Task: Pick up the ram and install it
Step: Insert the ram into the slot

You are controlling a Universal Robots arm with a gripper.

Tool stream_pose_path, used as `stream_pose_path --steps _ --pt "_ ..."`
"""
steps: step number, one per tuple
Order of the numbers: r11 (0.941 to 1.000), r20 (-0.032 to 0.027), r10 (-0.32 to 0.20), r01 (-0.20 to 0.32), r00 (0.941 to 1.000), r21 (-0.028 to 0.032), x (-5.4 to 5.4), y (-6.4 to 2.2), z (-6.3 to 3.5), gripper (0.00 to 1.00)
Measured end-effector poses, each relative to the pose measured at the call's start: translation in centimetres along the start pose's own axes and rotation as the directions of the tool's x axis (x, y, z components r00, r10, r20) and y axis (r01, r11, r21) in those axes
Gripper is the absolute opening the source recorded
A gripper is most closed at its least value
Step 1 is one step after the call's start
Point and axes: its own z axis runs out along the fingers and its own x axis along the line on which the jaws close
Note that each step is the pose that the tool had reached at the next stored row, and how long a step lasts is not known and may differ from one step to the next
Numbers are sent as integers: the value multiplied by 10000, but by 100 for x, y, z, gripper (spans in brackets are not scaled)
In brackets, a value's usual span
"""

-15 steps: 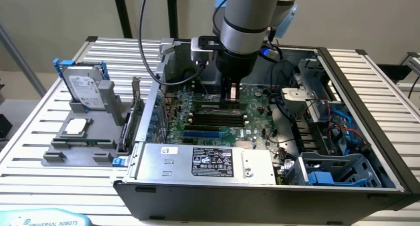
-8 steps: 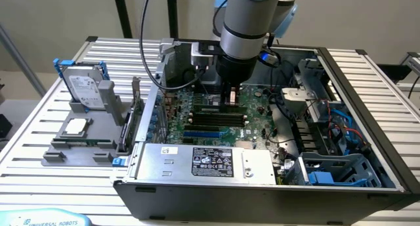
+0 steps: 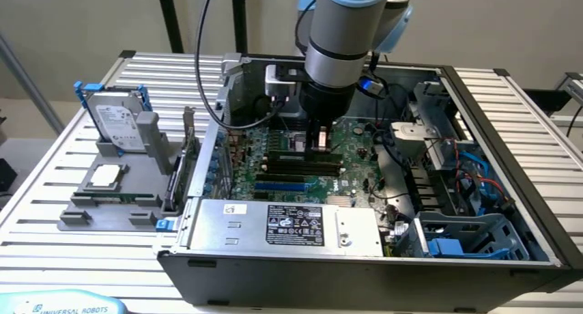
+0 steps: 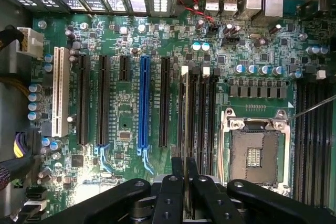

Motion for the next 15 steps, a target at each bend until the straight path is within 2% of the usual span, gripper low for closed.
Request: stream_pose_path --steps 3,5,15 --pt "10000 -74 24 -24 10000 1 1 -2 35 13" --pt "10000 -99 40 -40 9999 1 2 -3 61 13" --pt "10000 -102 66 -66 9999 0 -11 -3 115 13"
